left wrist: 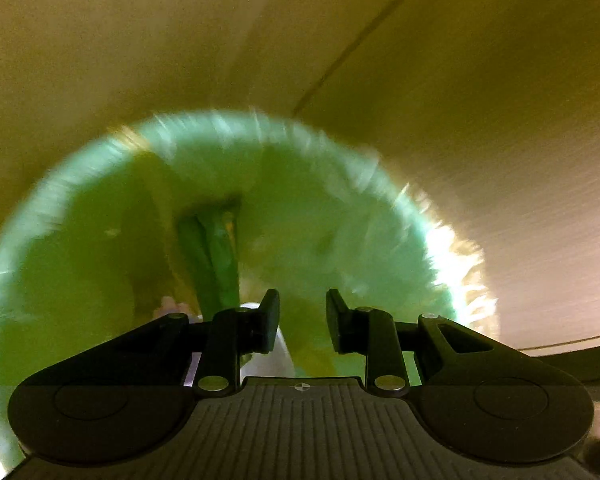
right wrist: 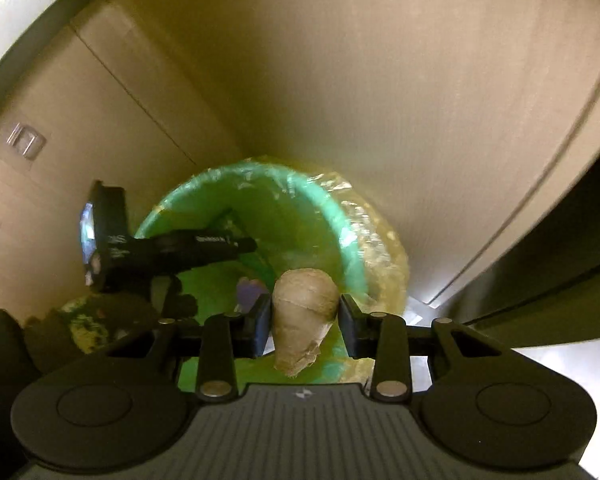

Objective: Collect trash
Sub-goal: 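Open the left gripper over the green bin while the right releases the ginger, then move the open left gripper back to a second green wrapper on the counter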

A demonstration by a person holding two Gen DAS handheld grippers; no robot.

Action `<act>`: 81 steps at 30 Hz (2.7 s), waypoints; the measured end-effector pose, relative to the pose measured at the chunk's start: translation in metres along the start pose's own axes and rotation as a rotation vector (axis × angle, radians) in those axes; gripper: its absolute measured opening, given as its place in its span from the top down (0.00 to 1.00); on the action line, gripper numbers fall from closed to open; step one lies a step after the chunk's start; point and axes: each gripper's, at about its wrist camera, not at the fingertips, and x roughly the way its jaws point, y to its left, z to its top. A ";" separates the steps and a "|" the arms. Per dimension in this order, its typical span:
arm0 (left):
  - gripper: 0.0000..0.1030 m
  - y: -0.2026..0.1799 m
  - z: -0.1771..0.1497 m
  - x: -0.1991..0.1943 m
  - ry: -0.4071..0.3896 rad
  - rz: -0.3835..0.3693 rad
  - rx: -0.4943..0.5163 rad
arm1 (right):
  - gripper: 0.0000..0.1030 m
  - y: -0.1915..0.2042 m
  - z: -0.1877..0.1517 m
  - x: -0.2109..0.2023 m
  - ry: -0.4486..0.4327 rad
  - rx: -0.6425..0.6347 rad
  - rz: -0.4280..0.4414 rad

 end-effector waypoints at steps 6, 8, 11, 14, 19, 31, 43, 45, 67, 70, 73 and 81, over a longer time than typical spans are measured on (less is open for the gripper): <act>0.72 -0.007 -0.018 -0.097 -0.106 0.035 -0.039 | 0.62 0.023 0.018 0.040 0.068 -0.092 0.115; 0.72 -0.019 -0.018 -0.129 -0.135 0.049 -0.049 | 0.59 0.030 0.025 0.045 0.108 -0.099 0.093; 0.72 -0.034 -0.026 -0.184 -0.160 0.010 -0.070 | 0.52 0.036 0.033 0.022 0.089 -0.104 0.082; 0.72 -0.050 -0.024 -0.226 -0.146 -0.011 -0.076 | 0.43 0.038 0.044 -0.013 0.048 -0.092 0.082; 0.72 -0.080 -0.002 -0.316 -0.269 -0.111 0.005 | 0.43 0.048 0.072 -0.067 -0.049 -0.092 0.022; 0.72 -0.051 0.123 -0.425 -0.526 -0.010 0.010 | 0.34 0.162 0.106 -0.194 -0.413 -0.160 -0.030; 0.72 -0.030 0.165 -0.414 -0.395 0.027 0.133 | 0.28 0.220 0.084 -0.213 -0.512 -0.120 -0.192; 0.72 -0.033 0.163 -0.409 -0.378 0.016 0.168 | 0.28 0.228 0.084 -0.218 -0.527 -0.136 -0.206; 0.72 -0.033 0.175 -0.410 -0.443 0.150 0.013 | 0.27 0.299 0.176 -0.185 -0.528 -0.463 -0.019; 0.72 -0.055 0.184 -0.402 -0.447 0.120 0.067 | 0.27 0.289 0.177 -0.181 -0.527 -0.447 0.008; 0.72 -0.080 0.191 -0.383 -0.413 0.137 0.145 | 0.27 0.278 0.183 -0.178 -0.535 -0.419 -0.017; 0.72 -0.101 0.181 -0.337 -0.330 0.284 0.356 | 0.27 0.242 0.199 -0.177 -0.540 -0.276 -0.054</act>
